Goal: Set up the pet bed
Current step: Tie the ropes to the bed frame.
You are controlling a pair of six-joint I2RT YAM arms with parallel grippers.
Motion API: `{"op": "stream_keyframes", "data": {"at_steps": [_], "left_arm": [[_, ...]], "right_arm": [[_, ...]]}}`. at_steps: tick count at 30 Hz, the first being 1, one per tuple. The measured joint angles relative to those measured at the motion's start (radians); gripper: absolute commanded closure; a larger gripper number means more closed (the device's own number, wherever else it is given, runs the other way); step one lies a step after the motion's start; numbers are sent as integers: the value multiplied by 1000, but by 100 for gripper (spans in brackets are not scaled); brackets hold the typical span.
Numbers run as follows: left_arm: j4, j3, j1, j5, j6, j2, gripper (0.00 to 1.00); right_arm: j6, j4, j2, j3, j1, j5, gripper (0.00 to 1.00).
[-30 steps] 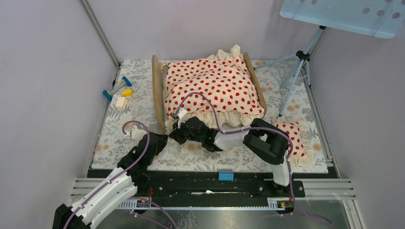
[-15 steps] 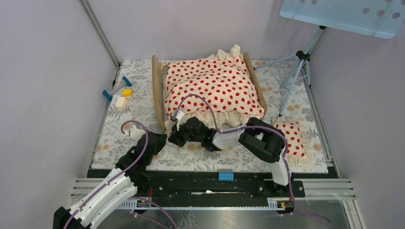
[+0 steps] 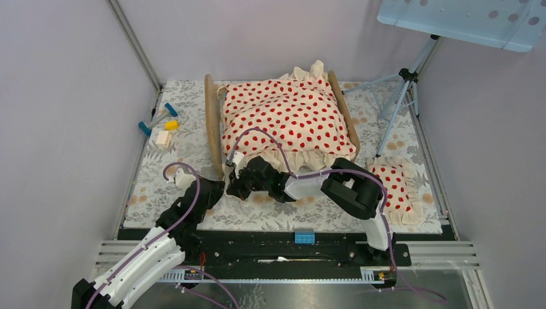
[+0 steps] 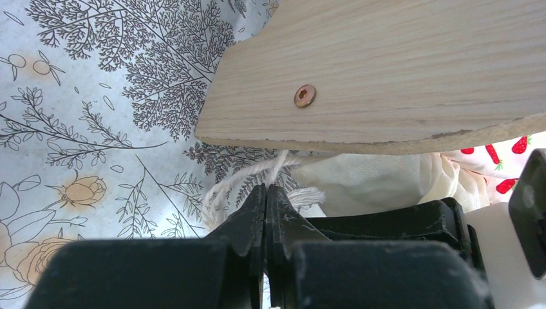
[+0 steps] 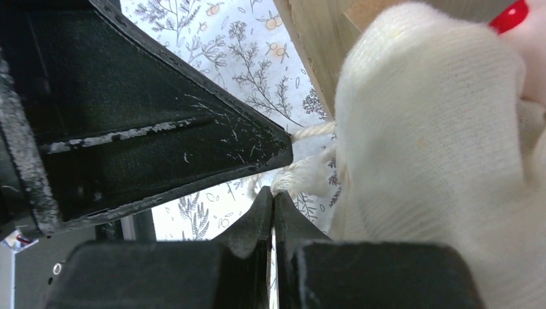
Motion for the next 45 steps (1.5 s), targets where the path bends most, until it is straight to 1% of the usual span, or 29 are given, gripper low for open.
{"op": "stream_keyframes", "data": {"at_steps": [5,14,20,34,40,45], "left_arm": [[0,1,0,0,2,0,100],[-1,6,0,5,7,0,100],[-1,6,0,8,7,0,100],[-2,6,0,8,8,0,100],[-1,6,0,8,11,3,100],[0,6,0,14,11,8,100]], "right_arm": [[-37,-52,1,21,0,14,100],[-63,-80,19,49,-1,56,100],[-104,-107,29,57,-3,56,100],[-274,-244,29,72,-4,33,100],[-380,-264,29,77,-4,25,100],[-468,-315,29,101,-4,25,99]]}}
